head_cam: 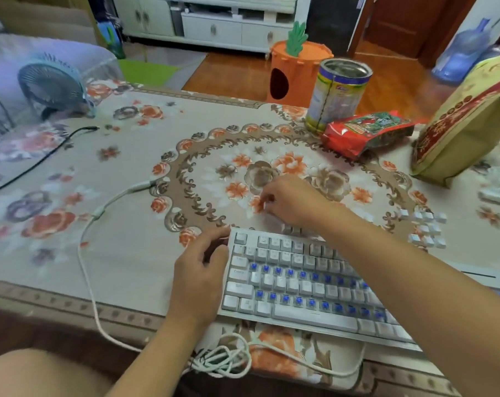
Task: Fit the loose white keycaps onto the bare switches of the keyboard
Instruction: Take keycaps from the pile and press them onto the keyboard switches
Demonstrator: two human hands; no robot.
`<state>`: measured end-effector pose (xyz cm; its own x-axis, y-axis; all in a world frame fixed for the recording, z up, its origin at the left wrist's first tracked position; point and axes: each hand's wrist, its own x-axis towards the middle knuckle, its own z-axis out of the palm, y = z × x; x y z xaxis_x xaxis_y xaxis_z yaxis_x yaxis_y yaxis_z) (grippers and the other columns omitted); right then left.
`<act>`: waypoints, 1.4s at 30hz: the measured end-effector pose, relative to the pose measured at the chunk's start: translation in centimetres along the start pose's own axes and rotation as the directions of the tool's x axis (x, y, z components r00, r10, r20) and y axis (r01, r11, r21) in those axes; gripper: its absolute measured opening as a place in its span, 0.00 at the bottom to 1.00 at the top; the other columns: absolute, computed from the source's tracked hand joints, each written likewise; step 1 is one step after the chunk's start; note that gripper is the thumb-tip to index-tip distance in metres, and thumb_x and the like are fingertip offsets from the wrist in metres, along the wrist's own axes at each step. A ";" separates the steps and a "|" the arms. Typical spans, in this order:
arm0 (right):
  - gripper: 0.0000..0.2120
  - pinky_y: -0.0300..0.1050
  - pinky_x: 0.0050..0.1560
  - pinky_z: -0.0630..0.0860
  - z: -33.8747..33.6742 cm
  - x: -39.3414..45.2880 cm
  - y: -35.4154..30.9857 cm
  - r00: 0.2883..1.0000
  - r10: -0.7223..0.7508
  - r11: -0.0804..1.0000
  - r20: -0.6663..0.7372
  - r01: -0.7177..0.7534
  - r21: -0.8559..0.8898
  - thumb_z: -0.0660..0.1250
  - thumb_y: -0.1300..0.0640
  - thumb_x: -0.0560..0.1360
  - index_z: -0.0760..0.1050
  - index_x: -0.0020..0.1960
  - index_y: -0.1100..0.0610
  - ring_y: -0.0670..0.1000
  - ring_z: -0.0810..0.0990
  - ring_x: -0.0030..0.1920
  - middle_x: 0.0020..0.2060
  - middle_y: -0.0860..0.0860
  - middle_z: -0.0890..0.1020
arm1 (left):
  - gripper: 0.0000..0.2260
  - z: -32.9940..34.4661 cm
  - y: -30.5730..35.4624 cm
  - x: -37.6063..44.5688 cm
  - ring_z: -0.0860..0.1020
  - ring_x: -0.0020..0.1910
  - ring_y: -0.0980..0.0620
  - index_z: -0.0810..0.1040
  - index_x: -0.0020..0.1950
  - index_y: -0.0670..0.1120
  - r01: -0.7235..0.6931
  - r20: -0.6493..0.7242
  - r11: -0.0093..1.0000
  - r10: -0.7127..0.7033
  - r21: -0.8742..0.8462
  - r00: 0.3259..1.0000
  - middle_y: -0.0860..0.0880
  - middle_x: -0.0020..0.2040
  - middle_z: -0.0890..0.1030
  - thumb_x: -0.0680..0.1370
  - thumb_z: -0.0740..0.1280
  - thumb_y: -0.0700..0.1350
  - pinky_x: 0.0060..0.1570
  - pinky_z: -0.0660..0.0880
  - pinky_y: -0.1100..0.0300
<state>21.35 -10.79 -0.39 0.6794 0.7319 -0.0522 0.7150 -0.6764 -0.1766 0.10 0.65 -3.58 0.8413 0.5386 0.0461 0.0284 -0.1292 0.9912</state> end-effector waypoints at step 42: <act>0.12 0.49 0.41 0.74 3.8 -14.1 -9.6 0.898 -0.060 0.998 -0.436 0.056 -0.021 0.75 0.71 0.66 0.80 0.44 0.58 0.53 0.74 0.45 0.43 0.51 0.81 | 0.15 -1.3 0.1 0.0 0.81 0.55 0.54 0.80 0.57 0.51 0.076 0.051 0.988 -0.070 -0.137 0.996 0.49 0.56 0.83 0.79 0.64 0.32 0.56 0.79 0.57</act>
<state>4.33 -14.28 -1.68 0.6391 0.6619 0.3917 0.7555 -0.6356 -0.1587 -0.58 1.76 -3.28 0.8637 0.5032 -0.0295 0.0183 0.0272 0.9995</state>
